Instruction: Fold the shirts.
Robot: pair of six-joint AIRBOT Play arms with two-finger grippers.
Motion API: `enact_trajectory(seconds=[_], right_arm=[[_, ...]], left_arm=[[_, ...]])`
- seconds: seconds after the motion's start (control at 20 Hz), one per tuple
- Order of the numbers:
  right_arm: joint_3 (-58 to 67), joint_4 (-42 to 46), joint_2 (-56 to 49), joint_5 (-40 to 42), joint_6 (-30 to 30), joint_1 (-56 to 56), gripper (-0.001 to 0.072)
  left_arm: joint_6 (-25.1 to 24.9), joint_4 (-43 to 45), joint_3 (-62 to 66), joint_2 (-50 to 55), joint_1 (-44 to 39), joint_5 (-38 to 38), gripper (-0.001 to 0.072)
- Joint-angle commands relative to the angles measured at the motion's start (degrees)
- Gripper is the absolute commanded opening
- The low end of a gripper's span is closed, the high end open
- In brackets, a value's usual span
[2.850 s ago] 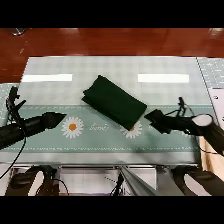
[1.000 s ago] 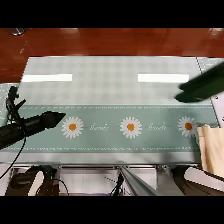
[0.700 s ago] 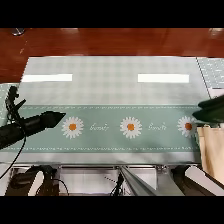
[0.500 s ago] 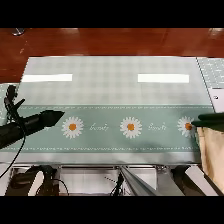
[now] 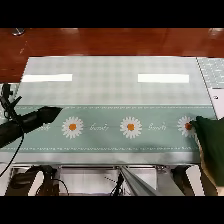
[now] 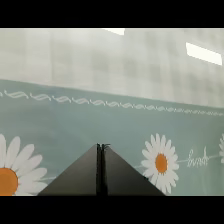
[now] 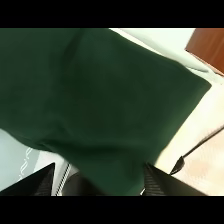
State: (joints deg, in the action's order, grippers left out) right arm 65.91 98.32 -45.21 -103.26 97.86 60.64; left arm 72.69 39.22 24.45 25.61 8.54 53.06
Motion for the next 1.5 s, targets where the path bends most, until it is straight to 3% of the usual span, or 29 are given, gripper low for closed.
enact_trajectory(seconds=[0.0,0.15,0.2,0.25,0.3,0.35,0.4,0.45,0.55,0.65,0.75,0.85,0.95,1.15,1.25,1.45], right_arm=[[2.4,1.8,-2.4,3.3,0.8,-1.2,0.0629],[15.4,0.0,-9.2,7.1,0.5,-7.5,0.0610],[20.1,-2.1,-11.8,9.2,0.5,-10.7,0.0572],[25.0,-6.3,-14.5,12.6,0.5,-14.6,0.0476],[28.8,-12.1,-16.6,16.7,0.4,-18.5,0.0336],[31.2,-19.4,-18.2,21.7,-0.1,-23.4,0.0140],[31.6,-25.7,-19.0,26.8,-2.3,-28.4,0.0031],[31.6,-29.8,-20.1,30.4,-4.1,-35.0,0.0031],[31.2,-27.5,-23.1,31.5,-5.8,-49.2,0.0030],[26.1,-17.1,-25.9,32.0,-6.8,-62.9,0.0030],[17.0,-8.3,-27.8,33.8,-2.8,-71.3,0.0029],[7.9,-7.9,-28.1,37.3,-1.4,-73.3,0.0029],[1.2,-8.0,-28.2,41.7,2.9,-71.7,0.0028],[-1.8,-11.9,-28.1,43.9,7.4,-68.5,0.0029],[-1.8,-13.3,-27.9,41.1,6.6,-68.5,0.0030],[-1.8,-13.4,-27.9,38.8,6.6,-68.5,0.0030]], left_arm=[[0.0,-0.5,1.1,0.4,0.0,-4.5,0.0023],[-0.3,-0.4,9.2,5.8,0.0,-4.6,0.0023],[-1.5,-0.5,13.5,8.8,0.0,-4.4,0.0023],[-1.7,-0.5,18.4,12.2,0.0,-3.7,0.0023],[-1.7,-0.6,23.4,15.5,0.0,-2.2,0.0023],[-1.7,-1.5,28.8,19.0,-0.1,0.1,0.0023],[-1.7,-2.4,34.5,22.7,-0.7,2.6,0.0022],[-1.7,-2.4,39.3,25.7,-2.1,4.6,0.0022],[-1.7,-2.3,44.9,30.1,-7.1,5.9,0.0022],[-0.9,2.1,43.8,32.5,-14.4,5.3,0.0022],[5.4,13.2,37.9,33.5,-21.7,2.0,0.0022],[11.8,23.9,31.1,33.5,-25.1,0.7,0.0022],[15.7,27.1,28.7,33.6,-23.7,-1.7,0.0022],[17.0,26.8,29.5,33.7,-19.3,-8.3,0.0022],[19.5,26.9,29.4,33.7,-18.0,-7.7,0.0023],[18.9,28.1,29.4,33.7,-18.1,-4.9,0.0023]])
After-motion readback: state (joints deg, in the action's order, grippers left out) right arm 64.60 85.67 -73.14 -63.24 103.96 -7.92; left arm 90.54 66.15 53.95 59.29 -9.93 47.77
